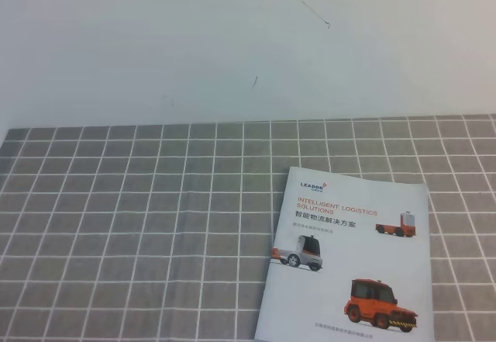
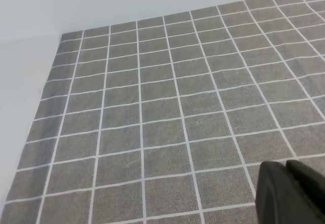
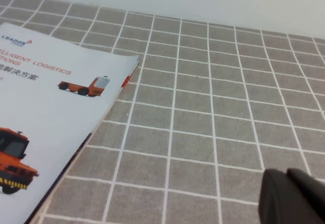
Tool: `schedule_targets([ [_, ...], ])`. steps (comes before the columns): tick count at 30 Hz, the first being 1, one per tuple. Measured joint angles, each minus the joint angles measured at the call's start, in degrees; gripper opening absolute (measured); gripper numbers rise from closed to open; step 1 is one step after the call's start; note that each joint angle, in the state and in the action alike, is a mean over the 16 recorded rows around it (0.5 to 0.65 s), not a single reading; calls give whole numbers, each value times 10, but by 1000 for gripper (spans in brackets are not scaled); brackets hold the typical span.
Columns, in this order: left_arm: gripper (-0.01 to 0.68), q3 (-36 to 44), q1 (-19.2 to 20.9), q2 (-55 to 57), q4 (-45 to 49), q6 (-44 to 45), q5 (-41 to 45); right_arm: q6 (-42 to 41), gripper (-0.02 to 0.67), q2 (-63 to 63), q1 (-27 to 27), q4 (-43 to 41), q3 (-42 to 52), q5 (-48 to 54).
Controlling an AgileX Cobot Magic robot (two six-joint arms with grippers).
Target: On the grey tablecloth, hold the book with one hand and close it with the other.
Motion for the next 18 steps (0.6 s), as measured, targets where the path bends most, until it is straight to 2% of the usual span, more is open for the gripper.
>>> schedule_targets([
  [18,-3,0,0,0,0,0,0,0,-1,0,0,0,0,0],
])
